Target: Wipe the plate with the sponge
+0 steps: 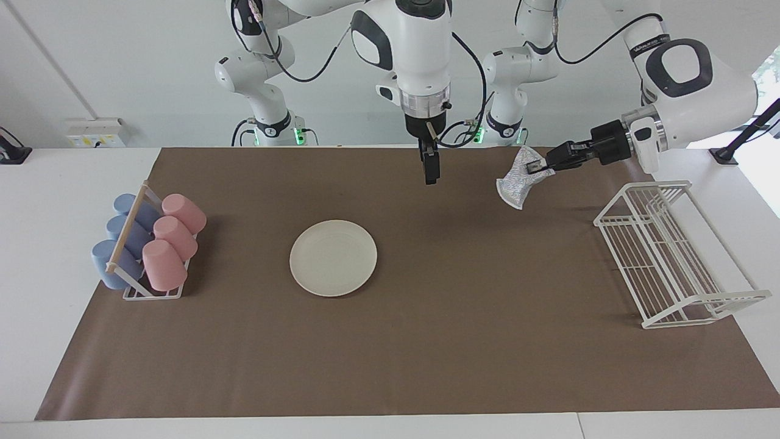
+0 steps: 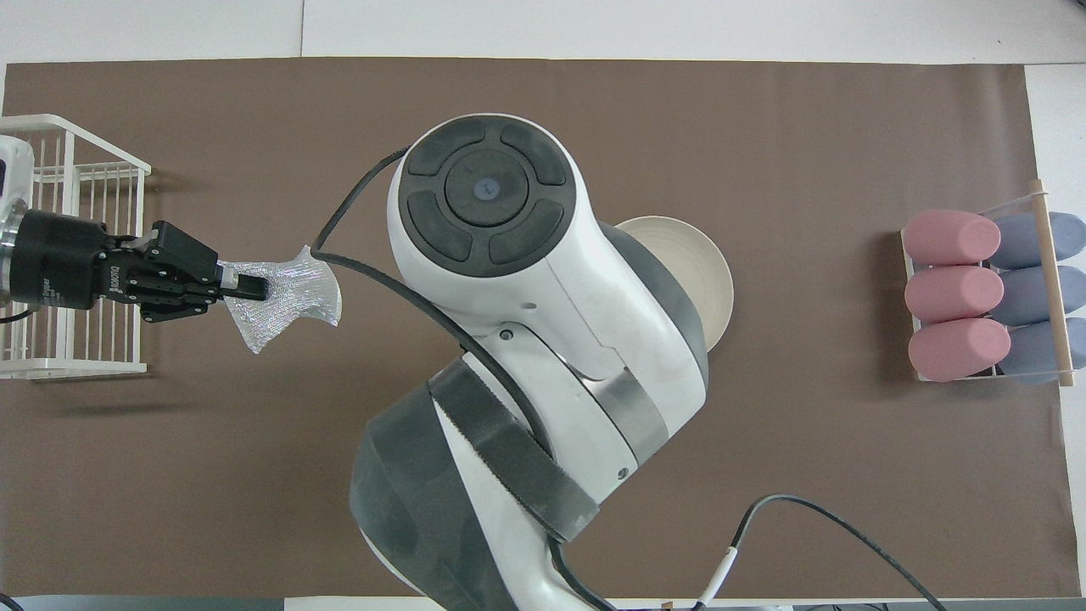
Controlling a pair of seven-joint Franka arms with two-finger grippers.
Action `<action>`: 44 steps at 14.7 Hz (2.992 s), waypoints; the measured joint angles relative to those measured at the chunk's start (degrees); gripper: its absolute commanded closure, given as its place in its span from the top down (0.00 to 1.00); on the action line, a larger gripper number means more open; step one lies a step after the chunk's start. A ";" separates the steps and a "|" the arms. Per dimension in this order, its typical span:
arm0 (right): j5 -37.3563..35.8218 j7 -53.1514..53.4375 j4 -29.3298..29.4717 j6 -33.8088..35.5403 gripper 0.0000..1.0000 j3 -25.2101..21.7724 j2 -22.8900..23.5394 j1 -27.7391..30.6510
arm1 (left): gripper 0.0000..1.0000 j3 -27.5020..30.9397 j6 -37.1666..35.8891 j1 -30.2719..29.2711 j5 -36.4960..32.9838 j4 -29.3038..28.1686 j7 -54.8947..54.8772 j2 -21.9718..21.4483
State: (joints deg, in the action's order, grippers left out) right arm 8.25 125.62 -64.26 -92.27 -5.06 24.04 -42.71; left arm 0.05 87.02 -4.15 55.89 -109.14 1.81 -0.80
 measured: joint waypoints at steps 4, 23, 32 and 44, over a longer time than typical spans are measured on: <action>0.00 0.00 0.02 0.00 1.00 0.01 0.00 -0.08 | 0.00 -0.34 -0.76 0.08 8.03 -7.07 -8.93 -0.12; 1.51 0.22 -3.46 -6.21 0.99 0.22 -0.92 -2.58 | 0.00 -0.71 -2.32 6.07 20.95 -11.29 -11.47 0.21; 1.57 0.29 -6.42 -10.82 0.00 0.33 -1.94 -4.01 | 0.00 -0.65 -2.40 6.07 20.95 -11.30 -11.48 0.21; 1.57 0.28 -7.71 -12.74 0.00 0.45 -2.60 -4.20 | 1.00 -0.64 -2.50 6.07 20.95 -11.34 -12.96 0.21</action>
State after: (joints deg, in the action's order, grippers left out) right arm 9.82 125.91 -71.97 -105.01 -4.61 21.44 -46.90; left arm -0.59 84.52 1.92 76.83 -120.49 -11.15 -0.59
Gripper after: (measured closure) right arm 0.899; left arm 0.797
